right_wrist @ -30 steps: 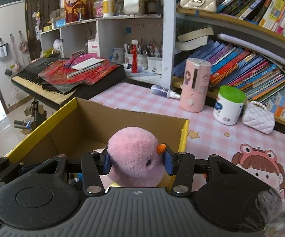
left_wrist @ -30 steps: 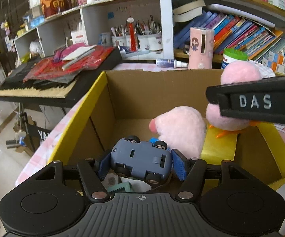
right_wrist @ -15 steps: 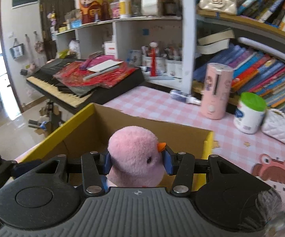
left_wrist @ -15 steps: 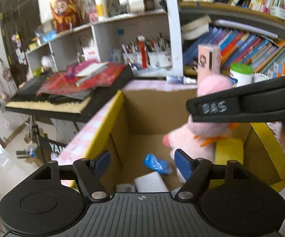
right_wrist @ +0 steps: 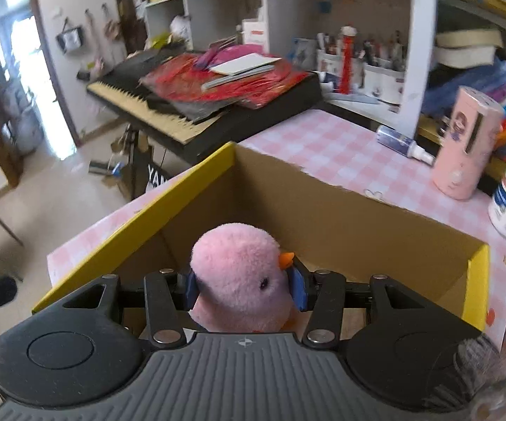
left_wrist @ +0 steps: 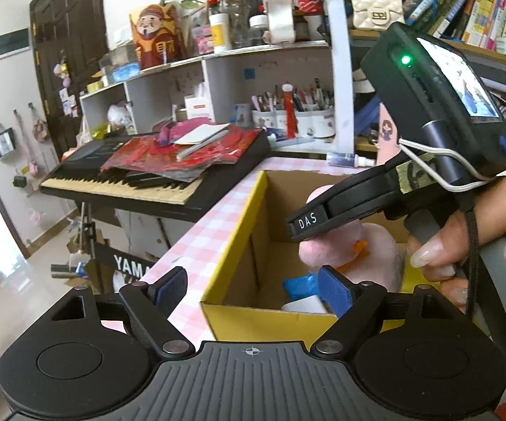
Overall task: Organize objects
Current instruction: 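Drop the toy car into the box with left tool while right tool releases the chick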
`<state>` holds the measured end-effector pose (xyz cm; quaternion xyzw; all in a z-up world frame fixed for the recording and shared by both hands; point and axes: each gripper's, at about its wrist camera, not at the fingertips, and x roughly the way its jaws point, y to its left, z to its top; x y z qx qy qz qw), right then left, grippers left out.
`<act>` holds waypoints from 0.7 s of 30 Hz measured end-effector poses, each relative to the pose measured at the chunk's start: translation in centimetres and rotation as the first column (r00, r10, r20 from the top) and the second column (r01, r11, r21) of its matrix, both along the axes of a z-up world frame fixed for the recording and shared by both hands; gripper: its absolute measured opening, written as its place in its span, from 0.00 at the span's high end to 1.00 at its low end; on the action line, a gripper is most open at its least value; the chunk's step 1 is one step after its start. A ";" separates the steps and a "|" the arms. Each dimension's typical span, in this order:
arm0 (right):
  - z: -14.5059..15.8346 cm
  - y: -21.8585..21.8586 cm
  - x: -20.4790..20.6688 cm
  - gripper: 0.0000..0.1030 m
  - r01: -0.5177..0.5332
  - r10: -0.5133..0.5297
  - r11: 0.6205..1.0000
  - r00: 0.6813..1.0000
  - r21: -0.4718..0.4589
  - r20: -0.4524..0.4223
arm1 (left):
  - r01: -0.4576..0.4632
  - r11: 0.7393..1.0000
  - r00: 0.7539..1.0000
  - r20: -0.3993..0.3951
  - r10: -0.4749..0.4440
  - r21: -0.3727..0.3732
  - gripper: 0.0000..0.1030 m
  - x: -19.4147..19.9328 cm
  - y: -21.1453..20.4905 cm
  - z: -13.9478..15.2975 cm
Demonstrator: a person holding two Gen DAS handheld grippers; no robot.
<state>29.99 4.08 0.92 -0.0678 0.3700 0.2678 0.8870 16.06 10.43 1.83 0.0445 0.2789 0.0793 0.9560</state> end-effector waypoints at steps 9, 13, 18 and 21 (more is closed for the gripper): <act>0.6 -0.1 0.3 0.55 0.060 -0.061 0.996 0.998 0.069 0.022 | -0.014 1.000 1.000 0.013 0.014 -0.015 0.19 -0.5 1.0 -0.1; -0.4 0.8 0.7 0.55 0.048 -0.047 0.999 0.998 0.006 -0.048 | -0.018 1.000 1.000 0.022 0.019 -0.025 0.19 -1.1 1.6 0.1; 0.4 0.9 -0.4 0.36 0.078 -0.078 0.997 0.997 -0.001 -0.003 | -0.010 1.000 1.000 0.022 0.010 -0.029 0.18 -1.7 2.5 0.2; 0.9 0.6 -1.6 0.34 0.103 -0.103 0.995 0.995 0.017 0.011 | -0.003 1.000 1.000 0.029 0.004 -0.031 0.15 -2.3 2.9 0.5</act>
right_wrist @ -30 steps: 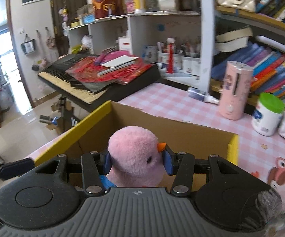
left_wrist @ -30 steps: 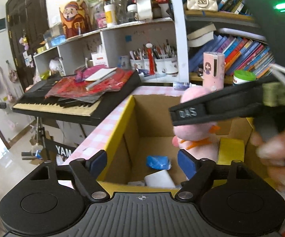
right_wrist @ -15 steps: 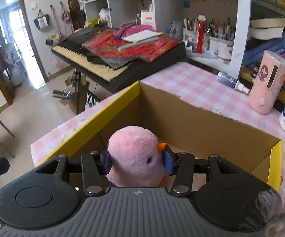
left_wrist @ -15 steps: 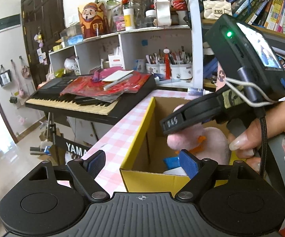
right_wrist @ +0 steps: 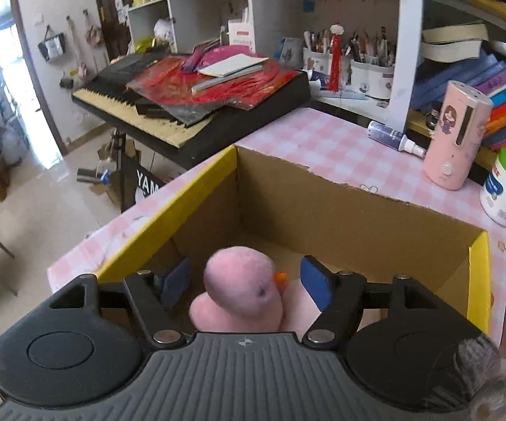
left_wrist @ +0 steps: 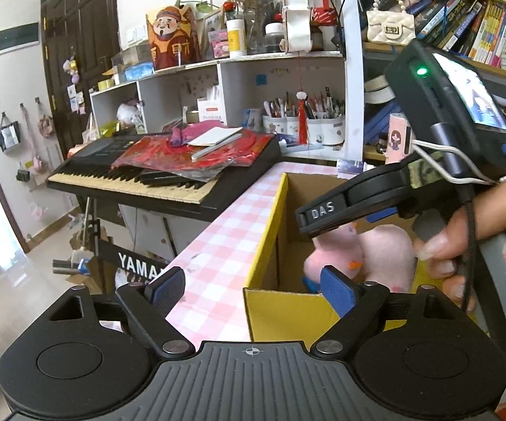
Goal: Organize objects
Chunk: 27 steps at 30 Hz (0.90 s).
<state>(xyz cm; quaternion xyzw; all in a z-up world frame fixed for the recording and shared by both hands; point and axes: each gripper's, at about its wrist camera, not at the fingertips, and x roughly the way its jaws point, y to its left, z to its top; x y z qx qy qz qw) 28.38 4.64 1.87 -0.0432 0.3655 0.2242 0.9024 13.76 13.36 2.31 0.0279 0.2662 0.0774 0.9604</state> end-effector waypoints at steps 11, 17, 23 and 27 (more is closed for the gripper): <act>3.2 -3.3 -7.8 0.22 0.184 -0.186 0.983 0.968 0.030 0.170 | 0.046 0.998 0.999 0.001 -0.046 -0.038 0.14 -1.2 0.7 0.3; 3.1 -5.2 -12.6 0.17 0.379 -0.367 0.925 0.900 -0.008 0.235 | 0.087 0.995 0.996 0.010 -0.086 -0.045 0.07 -3.3 0.6 -0.1; 1.4 -5.8 -17.6 0.12 0.503 -0.480 0.863 0.844 -0.044 0.238 | 0.093 0.994 0.995 -0.041 -0.095 -0.054 0.04 -5.7 1.0 -1.1; 0.4 -5.4 -20.7 0.08 0.531 -0.496 0.843 0.831 -0.091 0.251 | 0.104 0.993 0.992 -0.069 -0.107 -0.055 0.04 -7.3 1.2 -1.7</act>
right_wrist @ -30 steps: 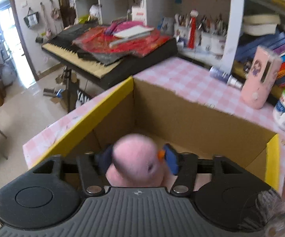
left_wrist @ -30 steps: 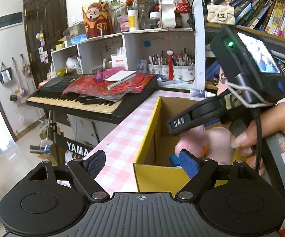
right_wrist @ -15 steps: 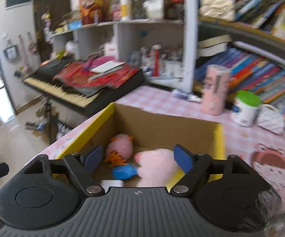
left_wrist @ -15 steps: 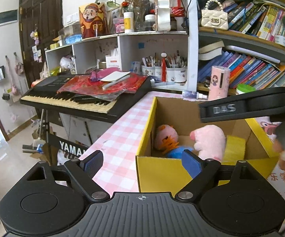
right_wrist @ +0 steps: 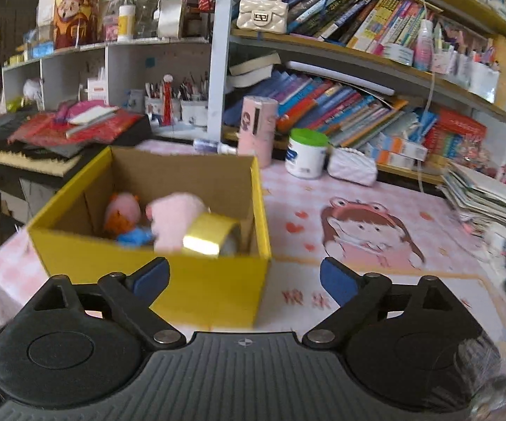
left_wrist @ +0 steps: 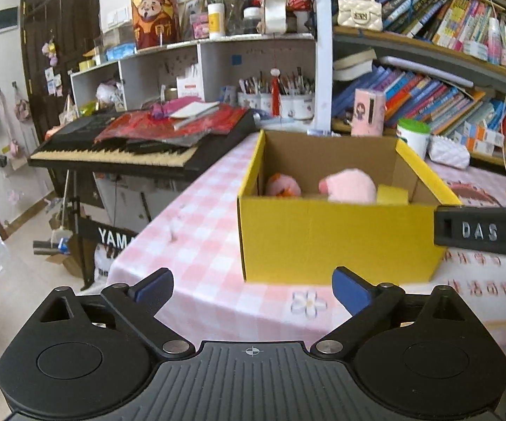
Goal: Organize objects
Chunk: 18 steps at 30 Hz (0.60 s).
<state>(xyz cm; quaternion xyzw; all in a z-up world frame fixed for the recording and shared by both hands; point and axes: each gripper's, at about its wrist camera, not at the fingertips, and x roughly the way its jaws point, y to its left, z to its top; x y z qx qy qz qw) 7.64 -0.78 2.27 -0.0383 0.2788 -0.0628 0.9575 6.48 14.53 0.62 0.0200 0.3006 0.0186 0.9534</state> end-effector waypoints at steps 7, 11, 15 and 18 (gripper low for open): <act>-1.7 -0.3 -4.8 0.00 0.100 -0.102 0.993 0.994 -0.060 -0.027 | 0.080 0.997 0.996 -0.028 -0.079 0.016 0.04 -2.4 -1.1 -0.8; -2.0 -1.6 -6.1 0.00 0.178 -0.181 0.983 0.982 -0.048 -0.056 | 0.138 0.990 0.990 -0.040 -0.137 0.025 0.03 -3.1 -2.4 -0.9; -1.9 -2.9 -7.3 0.00 0.239 -0.241 0.970 0.968 -0.044 -0.065 | 0.182 0.983 0.982 -0.044 -0.181 0.017 0.01 -3.5 -3.8 -1.0; -2.0 -4.0 -8.2 0.00 0.272 -0.274 0.961 0.959 -0.045 -0.070 | 0.206 0.979 0.977 -0.050 -0.206 -0.004 0.01 -3.5 -4.7 -1.0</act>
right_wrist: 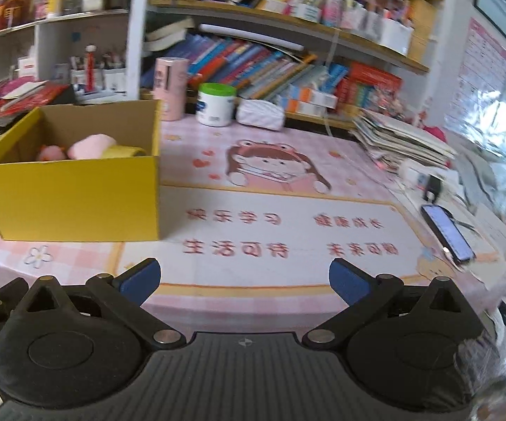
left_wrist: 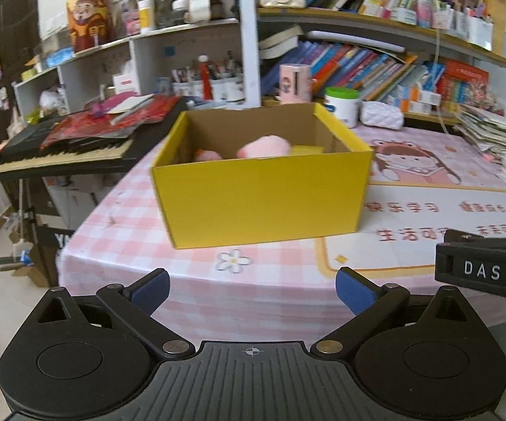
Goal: Organize objects
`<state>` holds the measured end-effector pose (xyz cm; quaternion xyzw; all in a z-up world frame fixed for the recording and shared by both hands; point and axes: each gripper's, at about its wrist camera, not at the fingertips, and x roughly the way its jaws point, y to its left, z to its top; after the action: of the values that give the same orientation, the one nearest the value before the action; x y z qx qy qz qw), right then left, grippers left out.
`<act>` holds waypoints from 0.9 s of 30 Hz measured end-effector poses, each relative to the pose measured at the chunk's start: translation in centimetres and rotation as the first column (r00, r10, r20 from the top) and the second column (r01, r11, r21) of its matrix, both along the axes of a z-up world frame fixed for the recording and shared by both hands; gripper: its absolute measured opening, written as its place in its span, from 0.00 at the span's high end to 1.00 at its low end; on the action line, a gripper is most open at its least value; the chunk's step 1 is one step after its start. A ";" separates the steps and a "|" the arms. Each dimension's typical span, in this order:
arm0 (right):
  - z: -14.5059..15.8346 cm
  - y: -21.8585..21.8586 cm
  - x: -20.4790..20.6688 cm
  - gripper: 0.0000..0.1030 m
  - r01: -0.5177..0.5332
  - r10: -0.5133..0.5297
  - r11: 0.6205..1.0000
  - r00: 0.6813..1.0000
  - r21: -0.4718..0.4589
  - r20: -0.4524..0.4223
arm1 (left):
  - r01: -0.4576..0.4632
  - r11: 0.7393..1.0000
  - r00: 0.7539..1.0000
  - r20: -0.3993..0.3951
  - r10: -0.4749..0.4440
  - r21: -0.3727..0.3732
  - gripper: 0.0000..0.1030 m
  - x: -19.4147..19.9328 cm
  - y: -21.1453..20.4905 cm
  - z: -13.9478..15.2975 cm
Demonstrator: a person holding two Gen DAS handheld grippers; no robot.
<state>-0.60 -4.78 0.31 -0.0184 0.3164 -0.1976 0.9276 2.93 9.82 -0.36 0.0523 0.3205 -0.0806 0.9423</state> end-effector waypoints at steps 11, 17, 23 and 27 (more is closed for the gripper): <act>0.2 -4.3 -2.5 0.00 0.093 -0.093 0.996 0.996 0.013 -0.016 | 0.038 0.999 0.999 -0.027 -0.038 0.012 0.01 -0.5 -5.1 -0.1; 0.2 -6.7 -3.0 0.00 0.151 -0.150 0.988 0.988 0.034 -0.022 | 0.071 0.996 0.997 -0.014 -0.070 0.059 0.01 -0.9 -8.0 0.1; 0.2 -8.3 -3.3 0.00 0.166 -0.164 0.985 0.986 0.057 -0.027 | 0.063 0.991 0.998 0.007 -0.065 0.121 0.01 -1.2 -9.8 0.1; 0.2 -8.6 -3.3 0.00 0.160 -0.158 0.985 0.987 0.072 -0.031 | 0.058 0.989 0.998 0.005 -0.059 0.140 0.01 -1.4 -10.6 0.1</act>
<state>-3.90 -13.43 0.47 0.0390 0.3355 -0.2586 0.9050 1.58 -0.74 -0.27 0.1278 0.3194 -0.0856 0.9351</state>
